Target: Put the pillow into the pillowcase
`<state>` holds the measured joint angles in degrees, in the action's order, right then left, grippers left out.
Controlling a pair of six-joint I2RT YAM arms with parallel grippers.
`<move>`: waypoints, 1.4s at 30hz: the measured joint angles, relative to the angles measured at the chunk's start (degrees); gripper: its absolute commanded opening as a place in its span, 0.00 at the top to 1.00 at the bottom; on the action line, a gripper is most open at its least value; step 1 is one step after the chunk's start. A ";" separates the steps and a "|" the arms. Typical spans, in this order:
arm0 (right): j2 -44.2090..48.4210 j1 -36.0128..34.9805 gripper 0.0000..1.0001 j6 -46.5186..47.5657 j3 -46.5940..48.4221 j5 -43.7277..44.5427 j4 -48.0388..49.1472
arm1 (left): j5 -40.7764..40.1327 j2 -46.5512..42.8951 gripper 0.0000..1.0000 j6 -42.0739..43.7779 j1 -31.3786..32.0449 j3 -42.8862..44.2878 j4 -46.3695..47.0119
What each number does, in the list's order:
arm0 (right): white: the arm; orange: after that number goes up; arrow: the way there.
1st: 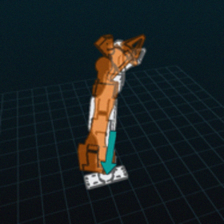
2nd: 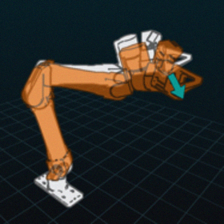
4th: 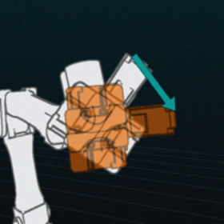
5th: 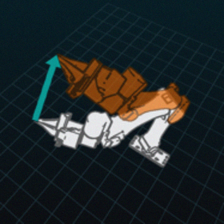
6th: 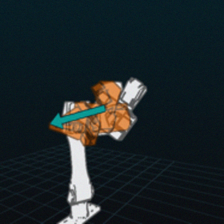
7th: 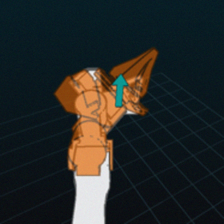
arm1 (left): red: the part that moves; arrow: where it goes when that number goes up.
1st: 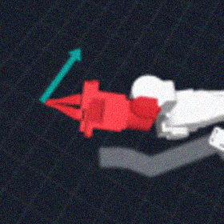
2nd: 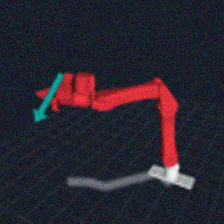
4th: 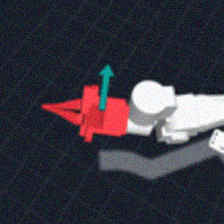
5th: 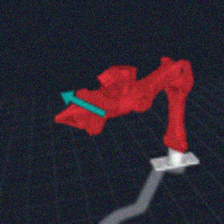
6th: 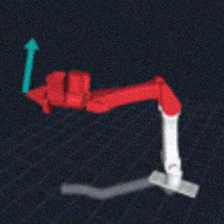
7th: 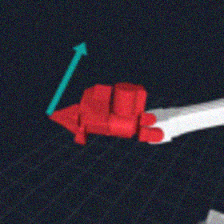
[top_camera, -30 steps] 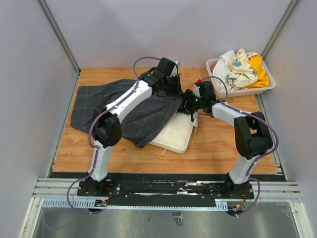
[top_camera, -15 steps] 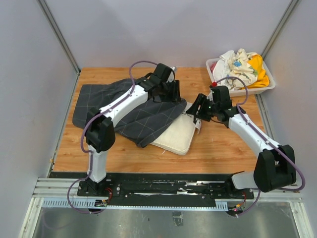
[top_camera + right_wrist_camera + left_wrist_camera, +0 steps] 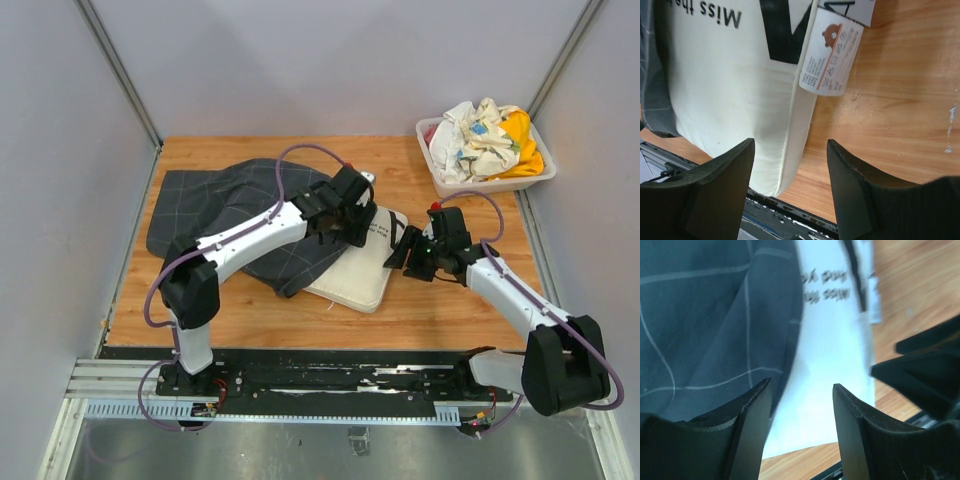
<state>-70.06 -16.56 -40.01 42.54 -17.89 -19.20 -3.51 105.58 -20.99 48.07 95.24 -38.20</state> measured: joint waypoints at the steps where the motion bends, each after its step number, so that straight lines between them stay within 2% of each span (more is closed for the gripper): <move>1: 0.28 0.00 0.39 0.02 -0.76 -0.26 0.15 | -0.90 -0.09 0.43 0.15 0.24 -1.60 -0.28; 6: 2.19 0.00 0.38 0.81 -4.04 -2.54 1.36 | -5.01 -3.91 0.41 -0.02 -0.48 -12.04 -0.44; 12: 3.52 -1.42 0.37 2.73 -5.79 -5.66 2.95 | -9.22 -20.50 0.38 -2.95 0.26 -27.82 -0.42; 18: 3.82 -6.49 0.34 3.76 -6.32 -7.52 4.68 | -12.68 -30.84 0.32 -6.08 2.32 -37.90 1.84; 19: 3.80 -7.04 0.34 3.87 -6.32 -7.65 4.96 | -12.92 -31.56 0.30 -6.49 2.34 -39.45 2.05; 21: 3.26 -8.15 0.34 4.13 -6.32 -7.96 5.57 | -13.66 -32.70 0.17 -7.58 2.36 -43.58 3.04; 22: 2.71 -8.44 0.34 4.17 -6.32 -8.15 5.84 | -13.81 -32.81 0.07 -7.72 2.36 -44.52 3.04; 23: 1.90 -9.01 0.34 4.22 -6.32 -8.20 6.10 | -14.23 -33.03 0.04 -8.13 2.40 -46.36 3.56; 28: -2.78 -12.68 0.34 4.24 -5.79 -7.28 7.39 | -16.65 -34.93 0.03 -9.07 2.40 -54.27 6.05; 31: -4.94 -14.03 0.33 3.91 -5.38 -6.88 8.52 | -18.38 -35.04 0.03 -9.05 2.40 -55.58 8.50; 33: -5.99 -14.56 0.33 3.76 -4.98 -6.01 8.79 | -19.54 -34.47 0.08 -9.16 2.40 -55.54 10.19; 35: -6.73 -14.91 0.34 3.54 -4.39 -5.16 8.76 | -21.16 -32.61 0.18 -9.51 2.43 -55.04 11.76; 36: -7.02 -15.08 0.35 3.39 -4.11 -4.68 8.72 | -21.99 -31.10 0.27 -9.66 2.40 -54.73 12.66; 38: -7.72 -15.52 0.39 3.26 -3.56 -4.07 8.85 | -23.32 -28.57 0.57 -10.05 2.43 -54.40 13.92; 39: -8.04 -15.65 0.40 3.15 -3.37 -3.82 9.01 | -23.93 -27.50 0.64 -10.12 2.43 -54.25 14.38; 40: -8.50 -15.80 0.42 2.97 -3.08 -3.45 9.11 | -24.35 -26.75 0.65 -10.91 2.40 -54.12 14.67; 41: -8.90 -15.96 0.47 2.91 -2.84 -3.17 9.18 | -24.94 -25.88 0.68 -10.86 2.43 -53.96 14.82; 42: -9.20 -16.00 0.56 2.78 -2.71 -2.93 9.38 | -25.24 -25.35 0.76 -10.95 2.43 -53.83 14.99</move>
<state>-79.26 -32.56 -37.23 39.83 -20.82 -9.82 -28.75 80.23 -31.94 50.50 41.41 -23.20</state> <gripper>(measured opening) 0.591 0.367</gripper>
